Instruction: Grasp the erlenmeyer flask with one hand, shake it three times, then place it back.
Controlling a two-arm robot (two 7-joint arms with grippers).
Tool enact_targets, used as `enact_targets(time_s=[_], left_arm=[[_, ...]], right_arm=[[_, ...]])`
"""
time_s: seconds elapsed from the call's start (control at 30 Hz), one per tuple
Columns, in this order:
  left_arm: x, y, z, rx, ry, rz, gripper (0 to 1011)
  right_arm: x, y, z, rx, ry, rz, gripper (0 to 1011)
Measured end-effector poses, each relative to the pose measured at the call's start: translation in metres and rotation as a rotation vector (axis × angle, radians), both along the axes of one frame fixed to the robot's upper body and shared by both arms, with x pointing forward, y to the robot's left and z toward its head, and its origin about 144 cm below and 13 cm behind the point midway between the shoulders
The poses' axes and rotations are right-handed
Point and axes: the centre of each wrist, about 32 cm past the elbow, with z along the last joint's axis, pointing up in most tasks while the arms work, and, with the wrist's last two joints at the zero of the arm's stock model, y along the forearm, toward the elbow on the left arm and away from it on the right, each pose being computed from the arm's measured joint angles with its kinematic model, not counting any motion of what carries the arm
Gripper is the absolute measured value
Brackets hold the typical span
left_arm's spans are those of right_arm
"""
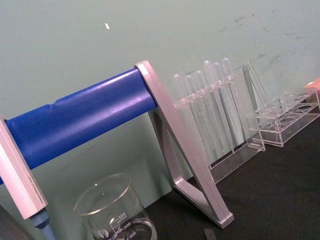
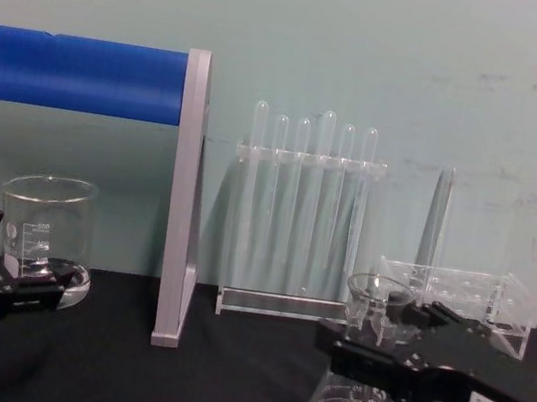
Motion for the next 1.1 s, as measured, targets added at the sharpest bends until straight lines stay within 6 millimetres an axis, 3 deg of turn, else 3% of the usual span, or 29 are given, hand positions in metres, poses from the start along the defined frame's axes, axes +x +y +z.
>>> enact_targets(time_s=[0.83, 1.1], left_arm=[[0.0000, 0.0000, 0.0000, 0.000, 0.000, 0.000, 1001], [0.0000, 0.0000, 0.0000, 0.000, 0.000, 0.000, 1001]], right_arm=[[0.0057, 0.0060, -0.0006, 0.008, 0.005, -0.014, 996], [0.0056, 0.0059, -0.0006, 0.008, 0.004, -0.014, 817]])
